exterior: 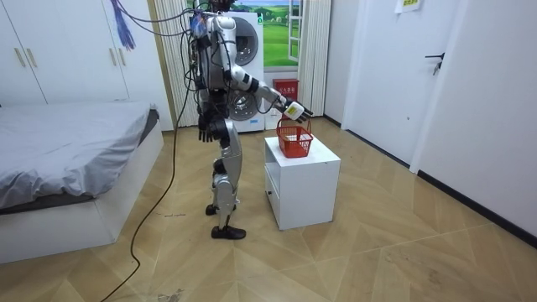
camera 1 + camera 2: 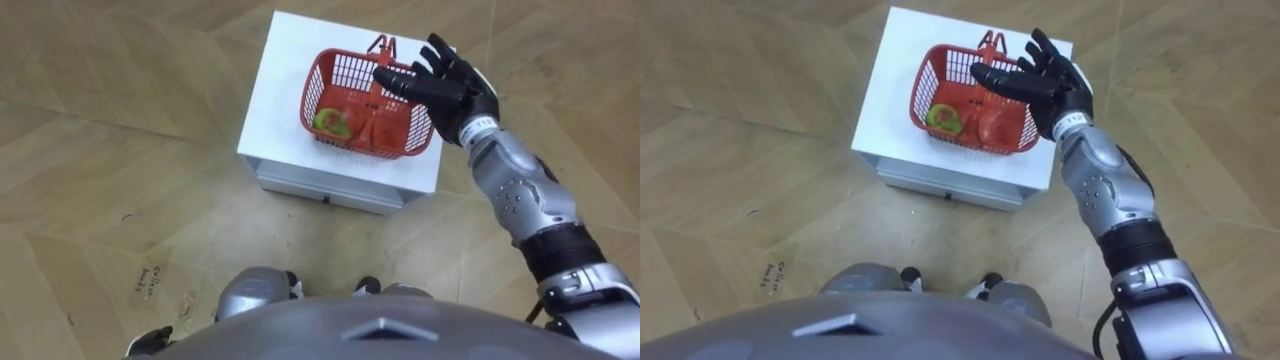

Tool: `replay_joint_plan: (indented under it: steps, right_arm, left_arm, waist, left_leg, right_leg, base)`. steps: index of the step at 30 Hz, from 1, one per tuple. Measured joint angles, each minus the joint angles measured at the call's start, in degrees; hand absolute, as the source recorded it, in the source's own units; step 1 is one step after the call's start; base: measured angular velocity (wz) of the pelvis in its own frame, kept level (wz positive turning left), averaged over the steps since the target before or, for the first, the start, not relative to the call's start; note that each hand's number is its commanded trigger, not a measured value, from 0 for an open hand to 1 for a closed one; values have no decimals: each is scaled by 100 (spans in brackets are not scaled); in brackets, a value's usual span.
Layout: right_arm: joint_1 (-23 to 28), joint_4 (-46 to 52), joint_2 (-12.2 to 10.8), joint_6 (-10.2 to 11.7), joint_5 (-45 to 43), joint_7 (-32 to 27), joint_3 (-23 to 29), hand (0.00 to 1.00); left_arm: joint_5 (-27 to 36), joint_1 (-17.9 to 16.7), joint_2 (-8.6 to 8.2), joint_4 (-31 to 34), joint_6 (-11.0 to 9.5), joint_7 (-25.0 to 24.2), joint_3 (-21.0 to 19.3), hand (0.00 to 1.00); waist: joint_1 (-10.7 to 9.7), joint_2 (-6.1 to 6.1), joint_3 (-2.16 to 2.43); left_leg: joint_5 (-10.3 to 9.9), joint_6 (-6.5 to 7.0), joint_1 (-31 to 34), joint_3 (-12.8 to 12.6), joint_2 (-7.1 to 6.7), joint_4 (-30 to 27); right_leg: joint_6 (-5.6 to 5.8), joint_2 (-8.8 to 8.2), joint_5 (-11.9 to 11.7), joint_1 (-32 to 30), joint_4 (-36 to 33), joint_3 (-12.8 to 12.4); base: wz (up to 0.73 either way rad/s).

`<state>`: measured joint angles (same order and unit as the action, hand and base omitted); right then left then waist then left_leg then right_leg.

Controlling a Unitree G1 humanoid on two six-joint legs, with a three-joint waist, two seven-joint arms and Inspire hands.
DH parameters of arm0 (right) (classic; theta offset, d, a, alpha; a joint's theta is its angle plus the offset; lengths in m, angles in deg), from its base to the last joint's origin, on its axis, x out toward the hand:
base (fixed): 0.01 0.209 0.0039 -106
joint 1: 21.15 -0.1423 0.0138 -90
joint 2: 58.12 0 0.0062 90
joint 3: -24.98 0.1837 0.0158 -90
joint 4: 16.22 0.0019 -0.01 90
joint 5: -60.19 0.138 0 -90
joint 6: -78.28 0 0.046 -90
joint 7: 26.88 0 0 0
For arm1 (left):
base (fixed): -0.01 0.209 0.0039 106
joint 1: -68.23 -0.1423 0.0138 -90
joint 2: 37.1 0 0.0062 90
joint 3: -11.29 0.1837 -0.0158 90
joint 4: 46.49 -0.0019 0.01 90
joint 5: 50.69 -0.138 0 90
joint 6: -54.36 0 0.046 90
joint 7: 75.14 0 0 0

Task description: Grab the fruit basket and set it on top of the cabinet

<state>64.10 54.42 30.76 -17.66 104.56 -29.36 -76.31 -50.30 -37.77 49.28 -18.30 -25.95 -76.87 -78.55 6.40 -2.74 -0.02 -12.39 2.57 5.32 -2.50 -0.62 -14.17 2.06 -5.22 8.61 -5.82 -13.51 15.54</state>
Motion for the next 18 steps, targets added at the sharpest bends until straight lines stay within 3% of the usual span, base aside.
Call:
replay_joint_plan:
  steps: [5,8,12,13,16,18]
  right_arm:
    - [285,75,3,36,-262,-87,225,0]
    - [582,187,-2,37,-501,-275,358,0]
    - [1081,326,-54,268,-769,-669,483,0]
    - [1137,280,-76,286,-896,-707,504,0]
    - [1200,-235,-177,325,-1429,-911,647,0]
    - [1264,-626,-176,462,-1645,-1011,756,0]
  left_arm:
    - [6,-7,-12,-5,-2,178,0,0]
    - [-34,26,-19,5,-25,361,-4,0]
    - [-117,57,-64,137,-30,531,-6,0]
    - [-117,83,-68,142,-30,542,-10,0]
    - [-117,202,-84,145,-132,646,-11,0]
    - [-107,207,-113,158,-271,722,-12,0]
  waist:
    - [-180,20,-31]
    - [-299,20,-25]
    - [-453,47,-32]
    - [-468,23,-9]
    - [-526,69,-20]
    - [-613,135,3]
  left_leg:
    - [-5,-7,-222,-75,61,126]
    - [-12,-18,-320,-110,73,223]
    - [-17,-29,-390,-197,83,242]
    - [-17,-29,-398,-197,83,246]
    - [-20,-34,-497,-216,78,290]
    - [-19,-34,-578,-278,79,364]
  right_leg:
    - [9,59,-47,197,114,-129]
    - [8,79,-47,245,114,-189]
    - [-1,113,-53,275,153,-230]
    - [-4,122,-55,294,178,-255]
    - [-7,140,-58,350,192,-309]
    - [-6,154,-57,364,193,-416]
  base:
    - [-10]
    - [-10]
    - [-8]
    - [-7]
    - [-8]
    - [-15]
